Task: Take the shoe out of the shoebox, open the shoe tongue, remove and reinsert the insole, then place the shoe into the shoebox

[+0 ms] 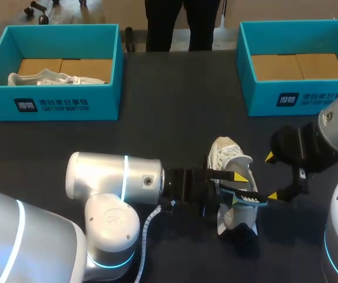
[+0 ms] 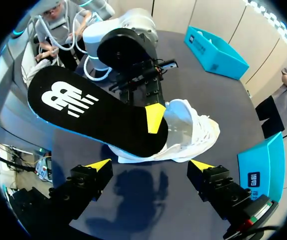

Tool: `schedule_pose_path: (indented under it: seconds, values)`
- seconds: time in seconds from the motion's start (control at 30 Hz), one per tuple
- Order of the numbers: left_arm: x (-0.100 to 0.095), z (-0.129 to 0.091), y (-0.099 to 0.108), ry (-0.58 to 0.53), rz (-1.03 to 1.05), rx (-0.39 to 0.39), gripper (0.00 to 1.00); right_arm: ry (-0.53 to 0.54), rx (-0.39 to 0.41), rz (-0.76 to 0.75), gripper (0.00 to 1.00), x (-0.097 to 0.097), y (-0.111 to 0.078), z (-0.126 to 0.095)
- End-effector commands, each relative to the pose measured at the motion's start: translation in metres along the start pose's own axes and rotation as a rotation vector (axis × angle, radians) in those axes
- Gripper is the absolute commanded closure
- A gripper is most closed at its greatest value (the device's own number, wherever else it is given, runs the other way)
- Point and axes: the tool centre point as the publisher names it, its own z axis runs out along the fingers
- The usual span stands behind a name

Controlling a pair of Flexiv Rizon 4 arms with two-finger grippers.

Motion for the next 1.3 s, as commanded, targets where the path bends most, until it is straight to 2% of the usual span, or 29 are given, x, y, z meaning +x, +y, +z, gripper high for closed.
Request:
schedule_pose_path:
  seconds: [0.03, 0.07, 0.1, 0.6, 0.73, 0.83, 0.87, 0.9, 0.93, 1.1, 1.3]
  values:
    - [0.002, -0.009, -0.003, 0.028, 0.001, -0.029, 0.74, -0.002, -0.002, -0.001, 0.00, 0.001, -0.001, 0.000]
    - [0.003, -0.009, -0.002, 0.035, 0.001, -0.034, 0.93, -0.002, -0.002, -0.001, 0.00, 0.001, -0.001, 0.000]
    - [0.004, -0.009, -0.002, 0.041, 0.001, -0.036, 1.00, -0.002, -0.002, -0.001, 0.00, 0.001, -0.001, 0.000]
    - [0.006, 0.005, 0.028, 0.045, 0.089, -0.040, 1.00, -0.002, -0.002, -0.001, 0.00, 0.001, -0.001, 0.000]
    - [0.005, 0.006, 0.034, 0.052, 0.085, -0.086, 1.00, -0.002, -0.002, -0.001, 0.00, 0.001, -0.001, 0.000]
    - [0.002, 0.003, 0.032, 0.046, 0.078, -0.089, 1.00, -0.002, -0.002, -0.001, 0.00, 0.001, -0.001, 0.000]
    - [0.000, 0.002, 0.031, 0.042, 0.076, -0.086, 0.87, -0.002, -0.002, -0.001, 0.00, 0.001, -0.001, 0.000]
    - [-0.001, 0.001, 0.030, 0.041, 0.076, -0.086, 0.69, -0.002, -0.002, -0.001, 0.00, 0.001, -0.001, 0.000]
    - [-0.002, -0.001, 0.028, 0.040, 0.075, -0.085, 0.65, -0.002, -0.002, -0.001, 0.00, 0.001, -0.001, 0.000]
    - [-0.004, -0.008, 0.019, 0.042, 0.070, -0.066, 0.69, -0.002, -0.002, -0.001, 0.00, 0.001, -0.001, 0.000]
    - [0.002, -0.011, 0.010, 0.057, 0.072, -0.048, 0.80, -0.002, -0.002, -0.001, 0.00, 0.001, -0.001, 0.000]
